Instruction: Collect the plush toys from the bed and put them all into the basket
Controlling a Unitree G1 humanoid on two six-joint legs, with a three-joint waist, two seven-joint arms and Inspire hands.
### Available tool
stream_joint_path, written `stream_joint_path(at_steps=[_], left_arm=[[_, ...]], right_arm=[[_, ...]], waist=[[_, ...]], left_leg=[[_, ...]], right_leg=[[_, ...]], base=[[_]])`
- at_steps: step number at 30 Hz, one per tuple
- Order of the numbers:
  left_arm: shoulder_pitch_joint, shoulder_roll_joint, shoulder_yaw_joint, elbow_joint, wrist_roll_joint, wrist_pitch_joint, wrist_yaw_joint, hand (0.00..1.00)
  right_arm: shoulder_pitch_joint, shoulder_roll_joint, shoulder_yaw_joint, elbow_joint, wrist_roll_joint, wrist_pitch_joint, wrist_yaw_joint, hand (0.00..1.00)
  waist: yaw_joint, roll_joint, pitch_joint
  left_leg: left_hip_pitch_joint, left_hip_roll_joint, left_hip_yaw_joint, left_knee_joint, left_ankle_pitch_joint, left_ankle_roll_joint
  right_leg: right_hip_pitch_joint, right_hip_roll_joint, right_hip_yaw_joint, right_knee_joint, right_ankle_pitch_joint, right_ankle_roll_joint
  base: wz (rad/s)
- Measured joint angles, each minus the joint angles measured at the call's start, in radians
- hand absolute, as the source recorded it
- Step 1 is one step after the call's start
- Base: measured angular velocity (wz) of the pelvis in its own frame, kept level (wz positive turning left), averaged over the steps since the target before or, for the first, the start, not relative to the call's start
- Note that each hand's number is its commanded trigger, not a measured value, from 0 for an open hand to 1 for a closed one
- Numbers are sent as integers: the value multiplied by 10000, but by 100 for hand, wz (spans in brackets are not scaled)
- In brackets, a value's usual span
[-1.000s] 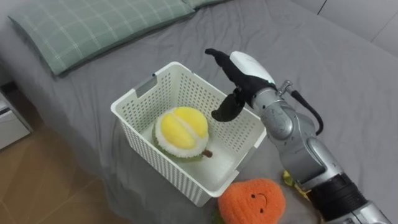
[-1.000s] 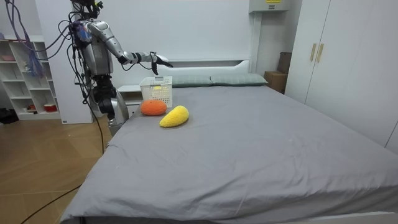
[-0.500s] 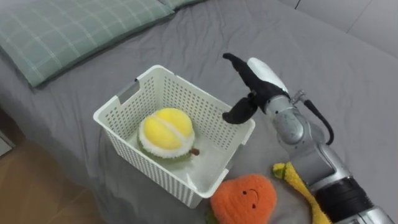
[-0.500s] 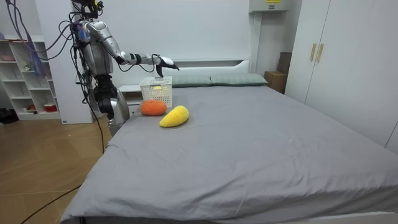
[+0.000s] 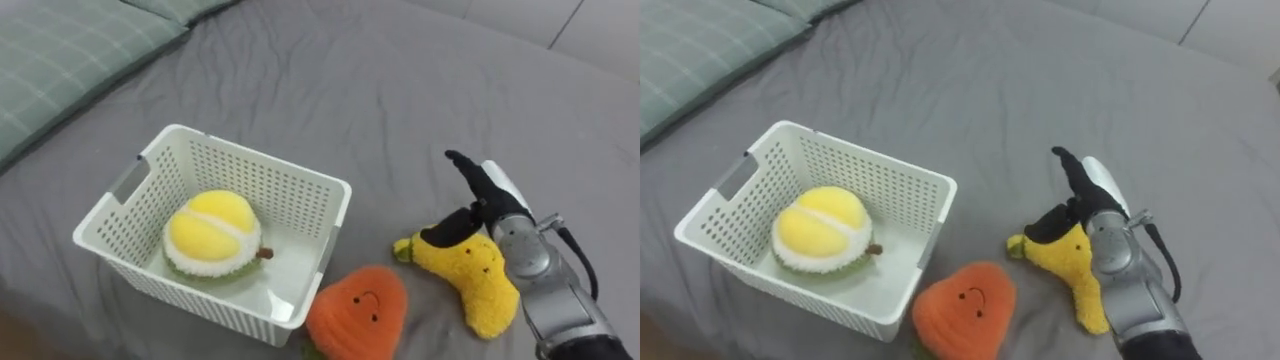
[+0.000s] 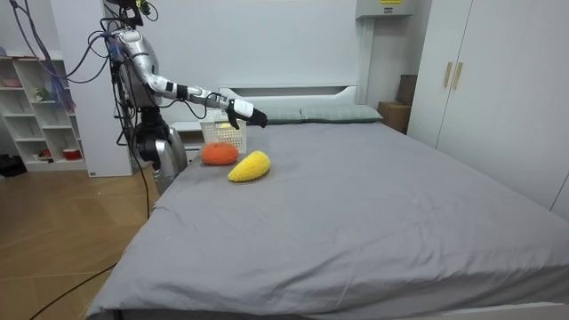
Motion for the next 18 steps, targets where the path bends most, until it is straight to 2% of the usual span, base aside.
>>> stream_joint_path(at_steps=[4, 5, 8, 9, 10, 14, 18], left_arm=[[-741, 137, -486, 253, -448, -108, 11, 0], [-972, 160, -640, 500, -621, -251, 22, 0], [-1389, 190, -686, 734, -1081, -549, 25, 0], [-1467, 189, -702, 746, -1215, -644, 23, 0], [-1479, 199, -786, 746, -1312, -684, 20, 0], [-1601, 257, -1415, 1001, -1708, -837, -88, 0], [-1738, 298, -1446, 1239, -1764, -845, -168, 0]], right_arm=[[-580, -28, -27, 1367, 426, -186, -448, 0], [-761, -60, -32, 1771, 576, -199, -531, 0], [-1215, -98, -37, 2658, 698, -489, -764, 0], [-1354, -182, -39, 3006, 715, -564, -852, 0], [-1400, -233, -38, 3191, 719, -611, -886, 0], [-1917, -502, 0, 4263, 697, -748, -1065, 0], [-2468, -628, 53, 4584, 691, -887, -1280, 0]], waist=[[-178, 0, 10], [-189, -4, 19], [-250, -98, 122], [-252, -145, 172], [-248, -160, 186], [-204, -210, 214], [-166, -215, 258]], left_leg=[[-516, 103, 188, 76, 34, -51], [-679, 139, 229, 73, 68, -63], [-1087, 241, 430, 67, 115, -122], [-1234, 257, 441, 72, 128, -139], [-1292, 260, 437, 72, 135, -145], [-1842, 281, 445, 94, 158, -158], [-2230, 305, 481, 95, 160, -162]], right_leg=[[-596, 73, 129, 133, 106, -78], [-781, 97, 150, 130, 164, -89], [-1251, 160, 124, 125, 279, -139], [-1411, 177, 120, 120, 299, -163], [-1475, 184, 120, 115, 302, -168], [-2070, 196, 84, 108, 312, -185], [-2476, 211, 77, 91, 313, -188]], base=[[-15], [-16], [-19], [-9], [-3], [0], [-3]])
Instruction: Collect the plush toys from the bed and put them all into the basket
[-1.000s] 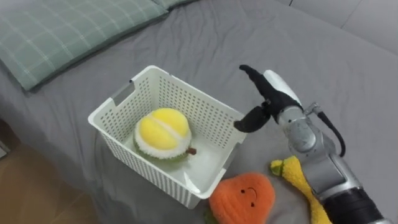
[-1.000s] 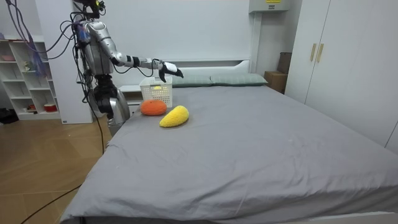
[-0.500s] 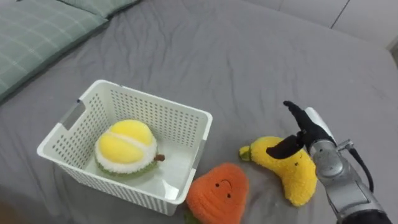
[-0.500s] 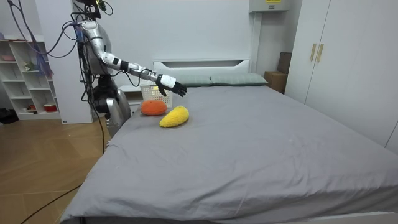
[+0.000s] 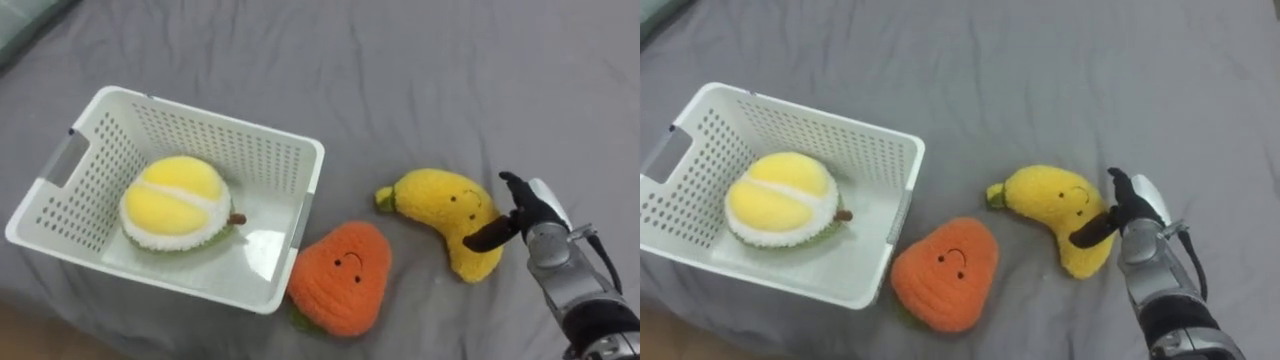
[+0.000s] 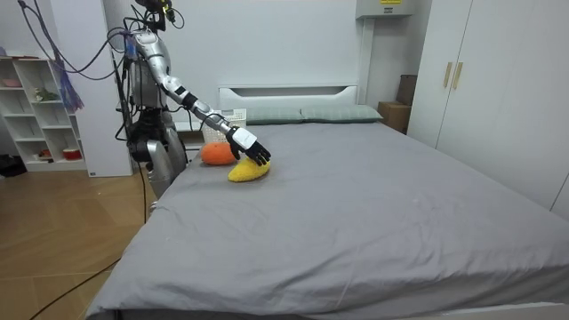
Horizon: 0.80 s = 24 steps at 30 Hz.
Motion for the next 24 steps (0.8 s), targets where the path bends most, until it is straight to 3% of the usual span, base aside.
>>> stream_joint_path(at_steps=[5, 9, 15, 16, 17, 18, 19, 24], left_arm=[[-195, 117, -524, 69, -508, -20, 1, 0], [-480, 276, -1203, 176, -594, -75, 0, 0], [-674, 270, -1170, 290, -572, -390, -56, 0], [-674, 270, -1170, 294, -572, -393, -80, 0], [-674, 268, -1172, 321, -573, -393, -122, 0], [-684, 268, -1173, 344, -570, -395, -191, 0], [-688, 267, -1177, 365, -570, -395, -226, 0], [-681, 275, -1174, 396, -573, -456, -429, 0]], right_arm=[[-958, -29, 493, 951, 14, -72, -253, 0], [-1074, -98, 961, 1363, 14, -239, -247, 0], [-1101, -221, 951, 1528, 5, -418, -247, 0], [-1101, -248, 939, 1533, 9, -440, -247, 35], [-1101, -307, 939, 1535, 9, -491, -248, 58], [-1102, -374, 939, 1541, 12, -554, -251, 91], [-1102, -403, 939, 1552, 16, -596, -258, 100], [-1120, -443, 939, 1746, 49, -714, -319, 100]], waist=[[53, 22, 194], [188, 50, 217], [230, 124, 257], [230, 126, 256], [232, 133, 254], [232, 153, 253], [232, 168, 259], [265, 383, 258]], left_leg=[[-219, 3, 8, 1, 0, 0], [-328, -4, -18, -1, 0, 0], [-402, -19, -16, -24, 0, 0], [-417, -21, -18, -22, 0, 0], [-445, -24, -20, -19, 0, 0], [-480, -26, -10, -2, 0, 0], [-496, -30, -9, 17, 0, 1], [-511, -38, -19, 25, -1, 2]], right_leg=[[-211, -17, -114, -6, 0, 0], [-313, -76, -254, -4, -2, 0], [-387, -64, -258, -4, -5, 1], [-402, -62, -258, -4, -5, 1], [-431, -57, -257, -2, -5, 1], [-457, -51, -256, -2, -5, 1], [-462, -52, -257, -1, -5, 1], [-474, -58, -264, 22, -5, 1]], base=[[1], [1], [1], [0], [0], [0], [0], [0]])
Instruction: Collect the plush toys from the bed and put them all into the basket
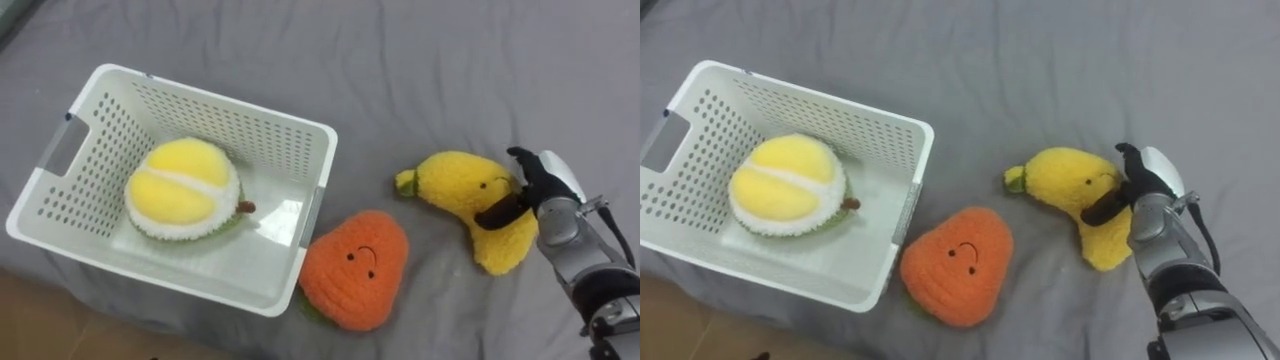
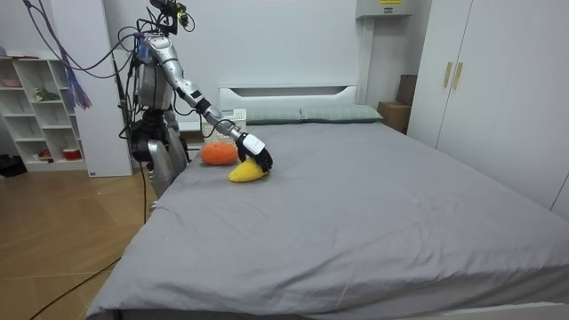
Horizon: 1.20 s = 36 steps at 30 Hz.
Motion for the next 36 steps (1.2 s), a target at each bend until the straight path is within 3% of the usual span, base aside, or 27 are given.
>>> stream_joint_path(at_steps=[9, 20, 27, 30, 33, 36], left_arm=[[132, 10, -1, 65, -8, -62, -73, 0], [456, 13, 16, 52, -5, -129, -70, 0], [586, 11, 365, 41, 20, -131, -77, 0], [949, -9, 955, -73, 49, -125, -76, 0], [1289, -7, 1222, -127, 27, -87, -75, 0], [1617, -11, 1371, -262, 73, 26, -75, 0]], right_arm=[[30, -38, 228, -33, -359, 31, 10, 100], [255, -37, 326, -426, -453, 7, 104, 100], [787, -37, 246, -1920, -359, 32, 93, 100], [1242, -35, 103, -3748, -723, 318, 153, 100], [1437, -39, -116, -5582, -852, 388, 156, 100], [1612, -42, -116, -7061, -694, 483, 172, 100]], waist=[[256, 67, -30], [64, -3, -110], [-148, -141, -271], [-324, -112, -460], [-542, -7, -525], [-627, 37, -530]], left_leg=[[99, 47, -32, -42, 3, -5], [660, 39, -64, -51, 3, -5], [1418, 47, -41, -181, -7, -5], [1671, 24, -32, -220, -6, -2], [2005, -15, -64, -224, -10, 4], [2315, -53, -122, -287, -40, 32]], right_leg=[[66, 47, -13, 0, 0, -1], [725, -41, -315, -37, 0, 0], [1441, 10, -306, -55, -3, 5], [1697, 5, -301, -82, -8, 13], [2106, -10, -333, -204, -18, 29], [2540, -25, -413, -271, -57, 82]], base=[[-1], [6], [0], [-3], [4], [10]])
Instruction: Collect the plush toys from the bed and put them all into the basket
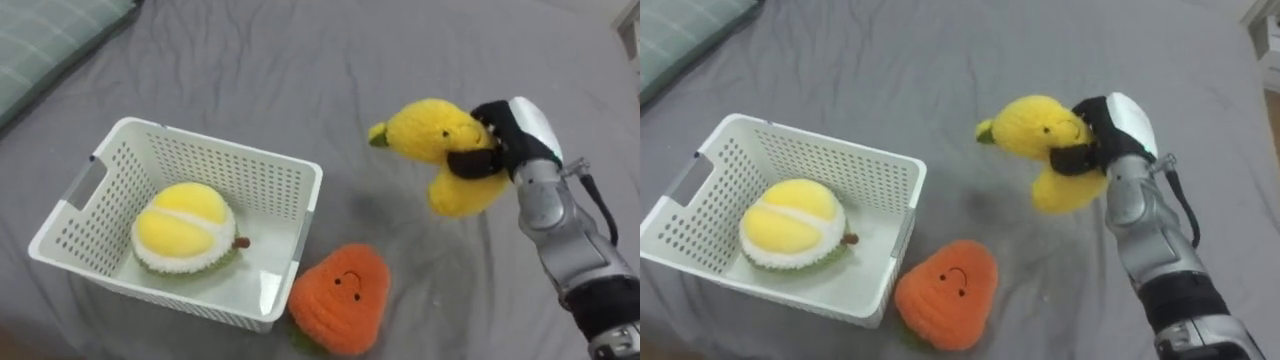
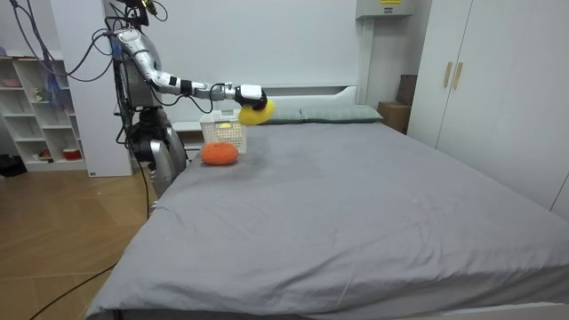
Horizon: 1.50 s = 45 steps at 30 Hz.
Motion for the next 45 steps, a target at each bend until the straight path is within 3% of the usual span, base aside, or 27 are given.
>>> stream_joint_path(at_steps=[4, 7, 9, 13, 17, 22, 24, 28, 30, 31, 32, 33, 39, 45], left_arm=[[156, -40, 23, -85, 188, 81, 1, 0], [213, -93, 63, -147, 217, 122, 8, 0], [275, -165, 247, -298, 251, 244, 17, 0], [333, -179, 394, -472, 659, 292, 30, 0], [323, -309, 397, -621, 770, 305, 48, 0], [265, -366, 397, -726, 1097, 473, 56, 0], [228, -362, 407, -734, 1331, 625, 88, 0], [165, -387, 406, -728, 1873, 897, 88, 0], [158, -392, 419, -731, 2352, 1062, 90, 0], [154, -398, 419, -744, 2439, 1095, 90, 0], [156, -418, 413, -760, 2668, 1139, 91, 0], [148, -444, 408, -778, 2864, 1168, 92, 0], [121, -524, 396, -879, 3096, 1325, 92, 0], [219, -554, 398, -1154, 3290, 1431, 93, 0]], right_arm=[[57, -7, 4, -1345, 254, 88, 248, 100], [58, 5, 29, -1878, 181, 107, 512, 100], [58, 17, 32, -2333, 144, 339, 746, 100], [60, 53, 93, -3103, -54, 598, 940, 100], [60, 352, 147, -3682, -317, 686, 1050, 100], [58, 453, 681, -3880, -459, 903, 1261, 100], [52, 705, 892, -3880, -634, 1192, 1396, 100], [52, 833, 1132, -3880, -908, 1467, 1662, 99], [52, 913, 1331, -3880, -1054, 1626, 1870, 82], [52, 973, 1339, -3880, -1126, 1658, 1929, 55], [51, 1109, 1354, -3882, -1326, 1729, 1996, 18], [49, 1280, 1351, -3886, -1371, 1769, 1999, 0], [49, 1889, 1454, -3884, -1385, 1820, 2006, 0], [49, 2039, 1700, -3883, -1374, 1820, 2043, 0]], waist=[[52, 20, -6], [91, 62, 28], [202, 119, 67], [364, 136, 77], [506, 172, 105], [906, 141, 155], [1120, 77, 187], [1434, 26, 200], [1578, -17, 202], [1673, -30, 211], [1717, -56, 205], [1754, -95, 188], [2240, -167, 175], [2271, -174, 207]], left_leg=[[215, -22, -27, -16, -10, 15], [380, -42, -82, -55, -15, 23], [419, -52, -112, -71, -18, 28], [436, -47, -196, -103, -19, 23], [485, -101, -506, -103, -19, 21], [482, -205, -823, -52, -20, 30], [457, -243, -971, -18, -20, 31], [381, -341, -1149, 118, -17, 42], [290, -402, -1316, 213, -8, 59], [276, -407, -1316, 230, -11, 64], [201, -430, -1376, 281, -14, 68], [137, -471, -1508, 320, -22, 79], [158, -509, -1543, 324, 6, 111], [149, -534, -1603, 323, 10, 121]], right_leg=[[220, 3, 88, -54, -12, 16], [407, -7, 67, -72, -22, 32], [440, -14, 55, -72, -25, 37], [478, -22, -137, -77, -34, 51], [656, -47, -382, -111, -40, 62], [774, -79, -413, -111, -83, 130], [791, -79, -410, -111, -86, 135], [812, -143, -505, -111, -127, 192], [832, -178, -706, -101, -127, 193], [833, -181, -718, -100, -128, 194], [833, -196, -854, -98, -129, 196], [826, -211, -914, -96, -135, 205], [832, -228, -679, -88, -140, 213], [878, -243, -680, -90, -145, 220]], base=[[3], [5], [2], [5], [21], [19], [15], [17], [20], [13], [20], [24], [4], [2]])
